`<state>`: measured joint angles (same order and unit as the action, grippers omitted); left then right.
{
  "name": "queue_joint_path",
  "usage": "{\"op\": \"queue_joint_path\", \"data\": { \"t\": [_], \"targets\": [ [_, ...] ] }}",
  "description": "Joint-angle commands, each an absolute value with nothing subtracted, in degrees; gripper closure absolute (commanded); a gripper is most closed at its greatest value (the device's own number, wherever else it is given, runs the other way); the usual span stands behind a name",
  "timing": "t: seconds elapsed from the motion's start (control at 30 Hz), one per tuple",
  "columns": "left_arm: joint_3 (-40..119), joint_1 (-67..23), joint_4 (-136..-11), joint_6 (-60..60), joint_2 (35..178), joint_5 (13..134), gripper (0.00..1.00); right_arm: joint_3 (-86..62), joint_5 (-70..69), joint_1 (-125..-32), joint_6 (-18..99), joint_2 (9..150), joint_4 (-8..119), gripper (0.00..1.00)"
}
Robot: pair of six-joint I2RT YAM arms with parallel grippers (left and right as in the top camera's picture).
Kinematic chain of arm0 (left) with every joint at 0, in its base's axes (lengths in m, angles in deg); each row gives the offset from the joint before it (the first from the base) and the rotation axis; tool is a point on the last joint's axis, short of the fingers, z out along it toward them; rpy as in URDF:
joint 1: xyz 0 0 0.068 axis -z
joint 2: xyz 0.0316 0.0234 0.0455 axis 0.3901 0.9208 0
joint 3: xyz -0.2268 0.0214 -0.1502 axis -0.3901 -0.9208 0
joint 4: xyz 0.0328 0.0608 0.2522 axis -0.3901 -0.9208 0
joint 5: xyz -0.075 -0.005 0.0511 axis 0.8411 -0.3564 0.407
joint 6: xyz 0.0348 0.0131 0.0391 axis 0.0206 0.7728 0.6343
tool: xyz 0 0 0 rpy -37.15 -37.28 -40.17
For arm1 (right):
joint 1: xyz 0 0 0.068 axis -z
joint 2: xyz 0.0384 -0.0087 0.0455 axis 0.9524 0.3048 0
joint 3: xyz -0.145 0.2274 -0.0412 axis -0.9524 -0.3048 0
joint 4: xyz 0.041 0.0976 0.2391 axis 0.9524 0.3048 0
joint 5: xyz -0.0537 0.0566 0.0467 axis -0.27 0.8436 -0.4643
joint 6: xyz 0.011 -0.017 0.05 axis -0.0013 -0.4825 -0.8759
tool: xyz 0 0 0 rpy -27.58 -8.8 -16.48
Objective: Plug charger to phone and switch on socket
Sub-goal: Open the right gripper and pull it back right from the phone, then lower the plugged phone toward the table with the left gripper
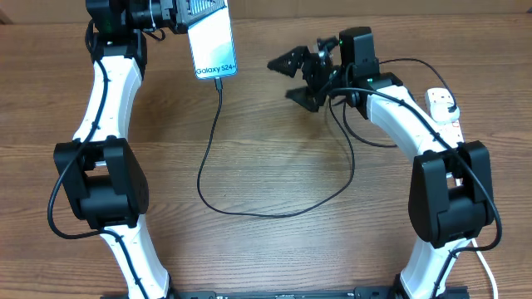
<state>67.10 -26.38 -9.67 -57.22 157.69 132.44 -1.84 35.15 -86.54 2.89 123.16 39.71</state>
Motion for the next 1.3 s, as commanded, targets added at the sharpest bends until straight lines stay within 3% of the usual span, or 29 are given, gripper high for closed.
{"op": "queue_joint_path", "data": {
  "t": [0.0,0.27,0.7,0.93,1.27],
  "targets": [
    [68.0,-26.7,-9.6,-55.3,156.8,132.9,0.96,-0.9,23.8,-86.5,6.7,122.2,43.4,0.00],
    [68.0,-26.2,-22.5,-46.3,156.8,130.5,0.96,-0.9,12.6,-86.4,10.3,117.4,49.9,0.00],
    [68.0,-22.1,-66.3,-8.9,156.8,112.8,0.93,-0.8,10.8,-86.2,12.7,114.1,51.6,0.00],
    [67.9,-17.9,-78.4,-1.5,156.8,101.2,0.91,-0.6,9.2,-85.9,15.8,113.6,51.2,0.00],
    [67.9,-13.1,-85.9,-0.5,157.1,91.0,0.90,-0.6,8.0,-83.8,18.0,113.6,53.1,0.00]
  ]
}}
